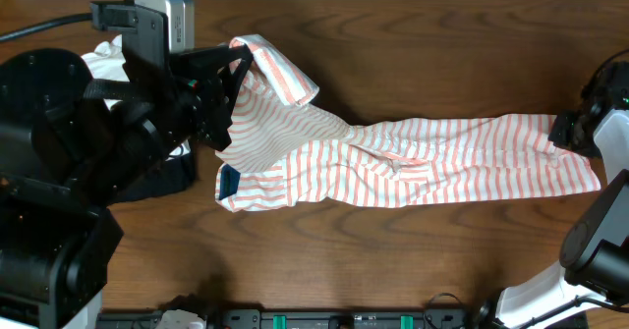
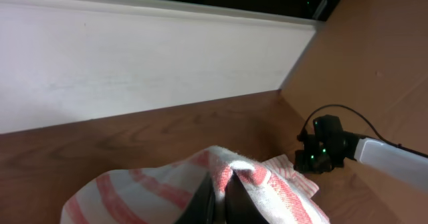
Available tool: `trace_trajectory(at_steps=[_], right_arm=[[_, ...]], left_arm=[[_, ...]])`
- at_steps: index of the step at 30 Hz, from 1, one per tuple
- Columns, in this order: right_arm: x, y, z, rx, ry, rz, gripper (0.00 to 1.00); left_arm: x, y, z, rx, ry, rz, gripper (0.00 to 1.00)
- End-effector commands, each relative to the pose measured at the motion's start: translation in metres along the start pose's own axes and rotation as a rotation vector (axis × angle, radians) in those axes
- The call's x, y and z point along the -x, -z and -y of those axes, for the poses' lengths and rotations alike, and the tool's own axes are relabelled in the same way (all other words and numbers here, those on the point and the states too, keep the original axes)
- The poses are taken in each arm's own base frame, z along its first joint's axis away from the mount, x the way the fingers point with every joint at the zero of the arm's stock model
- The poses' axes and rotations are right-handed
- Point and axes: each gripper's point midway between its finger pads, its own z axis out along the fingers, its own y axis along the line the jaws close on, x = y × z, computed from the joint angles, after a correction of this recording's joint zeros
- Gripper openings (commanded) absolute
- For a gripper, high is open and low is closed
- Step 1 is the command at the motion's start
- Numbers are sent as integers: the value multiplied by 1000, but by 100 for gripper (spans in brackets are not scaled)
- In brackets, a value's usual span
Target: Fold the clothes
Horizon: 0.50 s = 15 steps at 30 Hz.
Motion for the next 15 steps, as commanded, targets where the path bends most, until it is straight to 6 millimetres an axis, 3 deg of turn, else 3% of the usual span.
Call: trace_trajectory(at_steps=[1,6,9,15], right_arm=[[6,7,9,-29,-13,22,28],[5,7,-1,32,-12,18,29],[6,8,-18,131,-18,19,30],[8,14,-45,293,-3,30,30]], left_arm=[[2,4,5,-20,56,8,6],[0,3,8,-42,117,-7,6],[-4,-2,16,-93,122,-34,6],[-18,-26,28,-149,153,-114,6]])
